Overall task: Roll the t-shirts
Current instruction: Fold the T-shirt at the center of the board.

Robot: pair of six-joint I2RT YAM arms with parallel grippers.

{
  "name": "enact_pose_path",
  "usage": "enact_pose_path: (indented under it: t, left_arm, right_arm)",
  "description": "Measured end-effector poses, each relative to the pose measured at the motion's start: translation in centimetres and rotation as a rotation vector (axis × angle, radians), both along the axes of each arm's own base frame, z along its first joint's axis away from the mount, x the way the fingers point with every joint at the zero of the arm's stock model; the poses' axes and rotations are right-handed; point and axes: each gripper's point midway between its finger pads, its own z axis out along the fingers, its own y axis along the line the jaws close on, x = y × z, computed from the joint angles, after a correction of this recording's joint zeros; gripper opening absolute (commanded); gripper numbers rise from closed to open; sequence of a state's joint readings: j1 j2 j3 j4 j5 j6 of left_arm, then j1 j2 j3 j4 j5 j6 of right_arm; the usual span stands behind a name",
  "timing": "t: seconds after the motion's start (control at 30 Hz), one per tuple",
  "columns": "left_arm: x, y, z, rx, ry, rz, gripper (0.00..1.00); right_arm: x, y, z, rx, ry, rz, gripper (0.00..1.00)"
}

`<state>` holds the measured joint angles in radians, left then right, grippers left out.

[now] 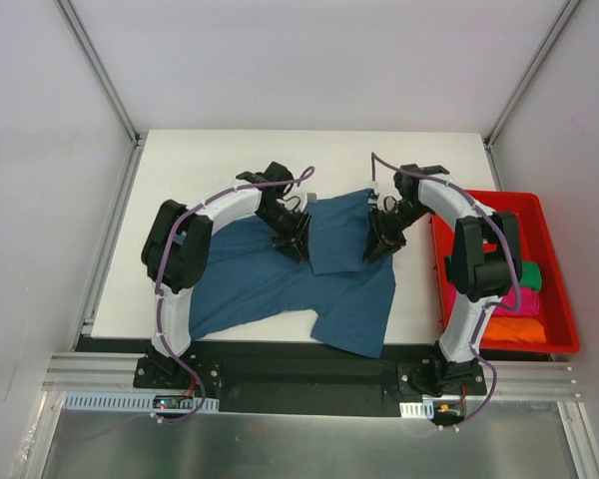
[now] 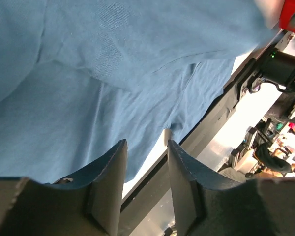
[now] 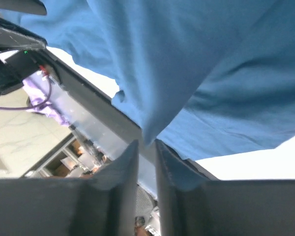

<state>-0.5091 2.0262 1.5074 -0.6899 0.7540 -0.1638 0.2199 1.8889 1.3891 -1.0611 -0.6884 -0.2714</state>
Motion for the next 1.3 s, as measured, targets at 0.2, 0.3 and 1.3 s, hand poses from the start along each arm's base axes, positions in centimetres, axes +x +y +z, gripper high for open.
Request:
enact_pose_path:
  t: [0.2, 0.3, 1.3]
  left_arm:
    - [2.0, 2.8, 0.9, 0.003, -0.044, 0.045, 0.37]
    - [4.5, 6.8, 2.1, 0.045, -0.134, 0.115, 0.33]
    - [10.8, 29.6, -6.4, 0.663, -0.235, 0.108, 0.00]
  right_arm:
    - [7.1, -0.4, 3.1, 0.021, -0.223, 0.042, 0.34]
    - [11.1, -0.8, 4.5, 0.004, -0.370, 0.069, 0.34]
    - [25.9, -2.7, -7.0, -0.531, -0.759, 0.458, 0.01]
